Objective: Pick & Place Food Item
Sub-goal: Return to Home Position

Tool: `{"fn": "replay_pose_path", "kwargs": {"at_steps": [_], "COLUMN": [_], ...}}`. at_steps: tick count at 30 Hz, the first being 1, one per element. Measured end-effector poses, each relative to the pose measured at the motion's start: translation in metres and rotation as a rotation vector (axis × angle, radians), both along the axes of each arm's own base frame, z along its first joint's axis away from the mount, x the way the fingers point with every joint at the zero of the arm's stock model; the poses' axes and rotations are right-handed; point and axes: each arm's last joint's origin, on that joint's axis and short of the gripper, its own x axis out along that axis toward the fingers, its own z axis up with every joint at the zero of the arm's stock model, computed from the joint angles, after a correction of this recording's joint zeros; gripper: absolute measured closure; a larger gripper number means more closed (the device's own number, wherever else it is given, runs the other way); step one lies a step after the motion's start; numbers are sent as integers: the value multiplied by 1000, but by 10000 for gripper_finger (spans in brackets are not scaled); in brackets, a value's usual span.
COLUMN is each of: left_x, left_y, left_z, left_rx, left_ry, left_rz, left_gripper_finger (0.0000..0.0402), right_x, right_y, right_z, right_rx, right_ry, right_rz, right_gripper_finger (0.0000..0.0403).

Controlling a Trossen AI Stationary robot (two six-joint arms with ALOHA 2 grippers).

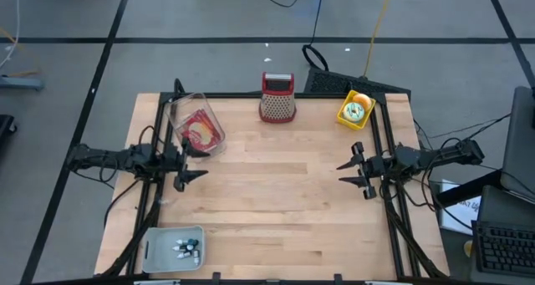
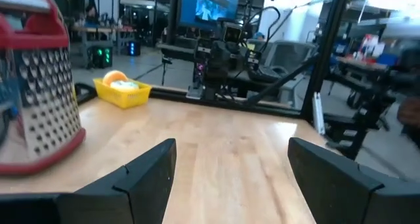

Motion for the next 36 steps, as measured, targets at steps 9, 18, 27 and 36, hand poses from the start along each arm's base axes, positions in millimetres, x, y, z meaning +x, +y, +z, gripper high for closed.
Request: {"fn": "replay_pose_path", "kwargs": {"at_steps": [9,18,27,36], "left_x": [0,0,0,0], "left_y": [0,0,0,0], "left_z": [-2,-2,-2,-2], "left_rx": [-71,-2,-1,1], "left_ry": [19,22,22,22], "left_rz": [-3,0,0,0], "left_gripper_finger": [105,105,105,105], "right_x": [0,1,1,1], "right_y": [0,0,0,0], "right_z": [-5,-7,-7,-7], "right_rx": [-17,30,24,24], "right_ry": [48,82,82,81], "right_rz": [-3,0,0,0], "right_gripper_finger": [254,256,253,253]}}
